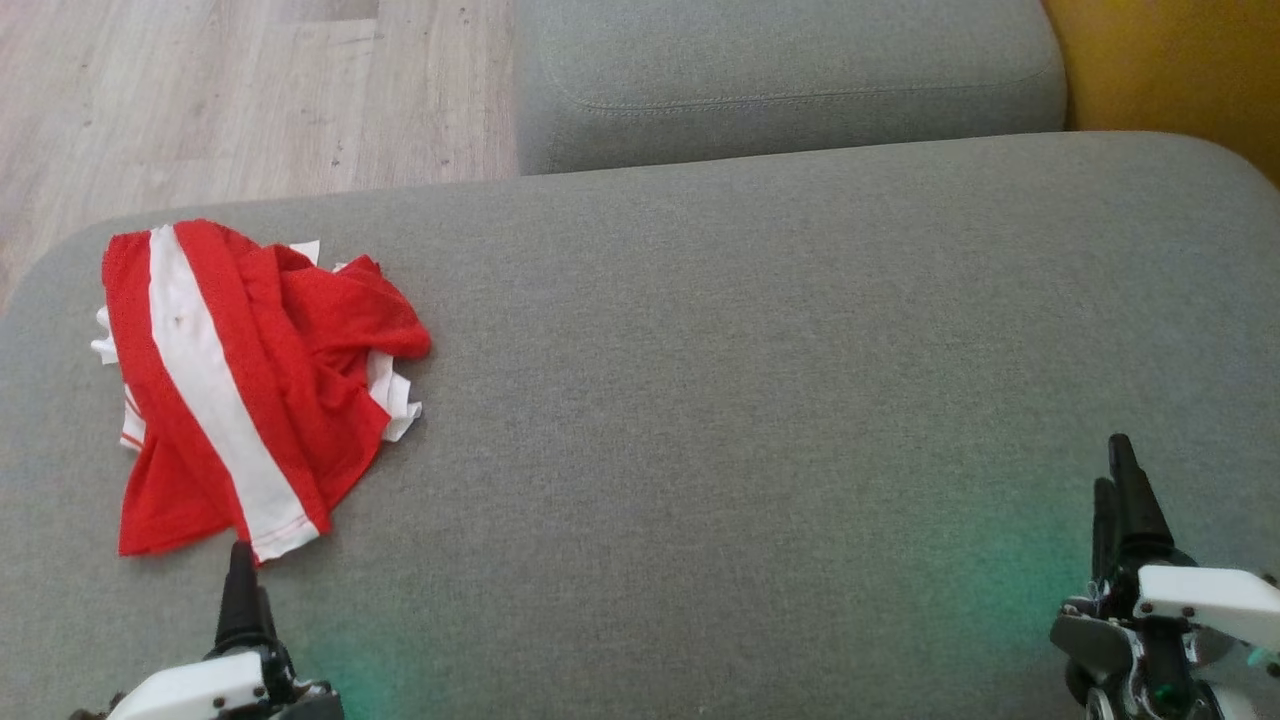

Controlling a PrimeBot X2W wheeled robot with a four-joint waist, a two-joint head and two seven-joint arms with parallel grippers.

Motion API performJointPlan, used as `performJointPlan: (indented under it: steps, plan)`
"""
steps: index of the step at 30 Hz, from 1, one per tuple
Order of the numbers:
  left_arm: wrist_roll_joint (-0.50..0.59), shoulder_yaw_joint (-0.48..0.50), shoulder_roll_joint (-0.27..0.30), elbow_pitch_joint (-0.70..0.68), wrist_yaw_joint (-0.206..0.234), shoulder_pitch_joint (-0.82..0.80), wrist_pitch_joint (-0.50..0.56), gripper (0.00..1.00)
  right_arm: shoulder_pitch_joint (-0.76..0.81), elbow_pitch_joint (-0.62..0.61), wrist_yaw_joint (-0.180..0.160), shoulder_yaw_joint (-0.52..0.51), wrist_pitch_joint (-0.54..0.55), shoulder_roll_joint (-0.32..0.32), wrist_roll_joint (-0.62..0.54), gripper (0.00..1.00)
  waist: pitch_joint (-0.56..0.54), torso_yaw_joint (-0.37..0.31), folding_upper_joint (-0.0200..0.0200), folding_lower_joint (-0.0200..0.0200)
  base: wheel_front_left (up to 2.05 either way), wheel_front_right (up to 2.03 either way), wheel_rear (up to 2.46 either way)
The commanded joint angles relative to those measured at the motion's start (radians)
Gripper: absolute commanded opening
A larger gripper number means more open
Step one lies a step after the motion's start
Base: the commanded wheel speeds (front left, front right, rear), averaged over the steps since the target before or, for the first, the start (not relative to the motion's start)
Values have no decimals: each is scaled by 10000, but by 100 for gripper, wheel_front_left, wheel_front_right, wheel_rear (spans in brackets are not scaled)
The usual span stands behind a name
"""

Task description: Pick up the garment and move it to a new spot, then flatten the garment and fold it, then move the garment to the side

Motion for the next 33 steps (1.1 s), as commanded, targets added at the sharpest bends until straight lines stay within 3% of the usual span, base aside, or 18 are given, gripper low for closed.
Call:
performJointPlan:
  steps: [1, 17, 33]
  plan:
    - [219, 173, 73, -366, -13, -375, -84, 100, -512, -422, -1, 51, -95, -53, -281, 100, -3, 1, 0, 0, 0, 0, 0]
    - [2287, 562, 89, -1148, 226, -558, -554, 100, -635, -1323, -2, 92, -566, -62, -3646, 100, 30, -24, 0, 0, 0, 0, 0]
    - [5647, -449, 106, -2224, 939, -489, -1023, 100, -634, -2067, -3, 638, -1038, -72, -7008, 100, 91, -7, 0, 0, 0, 0, 0]
